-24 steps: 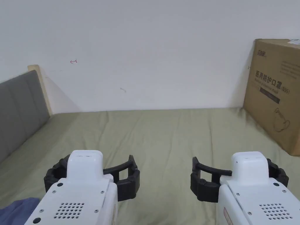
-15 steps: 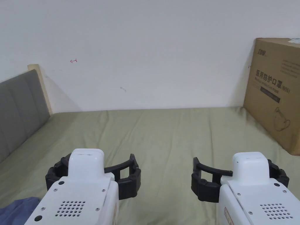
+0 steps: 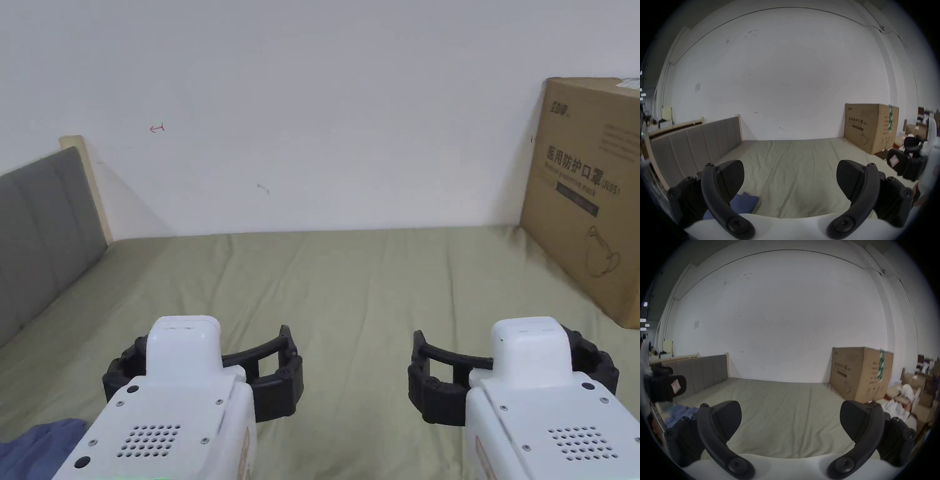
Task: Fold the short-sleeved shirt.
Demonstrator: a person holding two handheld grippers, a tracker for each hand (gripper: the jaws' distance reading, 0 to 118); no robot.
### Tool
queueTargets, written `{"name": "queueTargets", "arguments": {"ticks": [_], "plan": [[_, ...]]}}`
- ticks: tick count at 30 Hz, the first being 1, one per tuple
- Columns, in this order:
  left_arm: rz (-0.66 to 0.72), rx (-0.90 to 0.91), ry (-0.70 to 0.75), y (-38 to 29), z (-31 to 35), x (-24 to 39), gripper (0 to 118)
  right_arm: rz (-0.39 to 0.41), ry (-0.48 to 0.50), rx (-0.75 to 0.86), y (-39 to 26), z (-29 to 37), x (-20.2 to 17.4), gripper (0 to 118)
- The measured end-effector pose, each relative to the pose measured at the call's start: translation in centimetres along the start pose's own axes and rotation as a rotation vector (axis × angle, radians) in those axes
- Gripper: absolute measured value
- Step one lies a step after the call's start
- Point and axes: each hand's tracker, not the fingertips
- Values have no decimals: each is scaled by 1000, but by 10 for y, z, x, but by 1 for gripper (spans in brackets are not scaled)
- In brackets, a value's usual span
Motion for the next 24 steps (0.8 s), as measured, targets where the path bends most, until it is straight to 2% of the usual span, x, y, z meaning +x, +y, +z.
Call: {"name": "queueTargets", "arguments": {"ticks": [2,3,6,7,8,10,11,13,14,16,17,19,23,24], "plan": [[176,-5,-31,-3,-3,-10,115,211,-67,52,1,1,-16,118],[292,-11,-48,-6,-5,-17,115,356,-98,89,-1,2,-27,118],[755,-18,-139,-32,-13,-45,115,832,-172,198,-23,5,-57,118],[896,1,-143,-46,-15,-52,115,977,-153,226,-33,5,-65,118],[979,19,-120,-57,-15,-58,115,1106,-128,234,-44,5,-70,118],[1083,0,-42,-72,-18,-63,115,1263,-37,201,-62,5,-79,118],[1109,-11,-13,-78,-18,-66,115,1282,-14,179,-69,3,-83,118],[1126,-25,15,-83,-18,-69,115,1229,48,120,-75,2,-84,118],[1082,-21,14,-79,-17,-65,115,1173,56,85,-73,1,-84,118],[896,-18,33,-65,-17,-60,115,1035,77,67,-65,0,-79,118],[790,-9,33,-53,-18,-55,115,918,75,55,-57,-1,-74,118],[547,-3,29,-28,-19,-39,115,631,67,13,-35,-4,-63,118],[14,12,-6,6,-16,1,115,-52,82,-49,-8,-5,-15,118],[-102,1,2,7,-15,11,115,-171,67,-68,-10,-6,-5,118]]}}
